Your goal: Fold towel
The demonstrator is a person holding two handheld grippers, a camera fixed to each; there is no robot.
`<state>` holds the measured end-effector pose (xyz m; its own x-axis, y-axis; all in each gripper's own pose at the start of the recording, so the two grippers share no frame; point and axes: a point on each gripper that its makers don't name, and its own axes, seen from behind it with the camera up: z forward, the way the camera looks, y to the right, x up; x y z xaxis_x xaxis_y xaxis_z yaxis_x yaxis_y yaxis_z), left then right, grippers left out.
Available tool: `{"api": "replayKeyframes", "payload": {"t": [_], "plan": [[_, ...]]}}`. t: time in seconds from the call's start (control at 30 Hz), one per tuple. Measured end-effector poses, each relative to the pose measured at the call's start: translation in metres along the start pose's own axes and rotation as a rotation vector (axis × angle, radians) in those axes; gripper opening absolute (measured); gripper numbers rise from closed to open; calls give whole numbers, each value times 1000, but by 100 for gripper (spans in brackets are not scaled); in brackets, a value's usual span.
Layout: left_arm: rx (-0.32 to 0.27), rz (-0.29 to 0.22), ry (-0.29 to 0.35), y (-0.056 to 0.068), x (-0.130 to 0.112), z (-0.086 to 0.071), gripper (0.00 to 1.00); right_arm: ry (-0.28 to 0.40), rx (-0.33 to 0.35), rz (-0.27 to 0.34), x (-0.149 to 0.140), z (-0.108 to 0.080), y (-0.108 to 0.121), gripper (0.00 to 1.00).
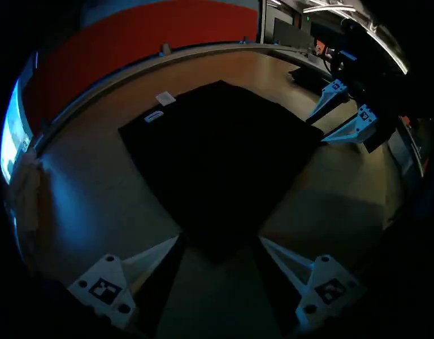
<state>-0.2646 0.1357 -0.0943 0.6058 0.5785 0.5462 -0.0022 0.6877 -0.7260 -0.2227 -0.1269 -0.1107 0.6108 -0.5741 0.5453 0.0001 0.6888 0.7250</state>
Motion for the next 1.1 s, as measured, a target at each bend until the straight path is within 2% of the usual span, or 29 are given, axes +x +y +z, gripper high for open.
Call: {"api": "replayKeyframes", "payload": {"t": [0.1, 0.27, 0.4, 0.53, 0.63, 0.87, 1.1], "plan": [[-1, 1, -2, 2, 0, 0, 74, -3, 4, -3, 1, 0, -1, 65], [4, -6, -11, 2, 0, 0, 62, -8, 1, 3, 0, 0, 0, 47], [11, -15, -17, 1, 1, 1, 36, -12, -9, 14, 0, 0, 5, 31], [13, -17, -21, 3, 3, 2, 18, -15, -9, 24, 1, 0, 6, 18], [7, -16, -22, 6, 4, 2, 15, -9, -15, 23, 4, 0, 7, 14], [7, -33, -1, 9, 8, -5, 13, 6, -26, 35, 9, -5, 9, 14], [30, -63, 25, 2, 23, -21, 13, 43, -30, 34, 28, -18, 5, 14]]}}
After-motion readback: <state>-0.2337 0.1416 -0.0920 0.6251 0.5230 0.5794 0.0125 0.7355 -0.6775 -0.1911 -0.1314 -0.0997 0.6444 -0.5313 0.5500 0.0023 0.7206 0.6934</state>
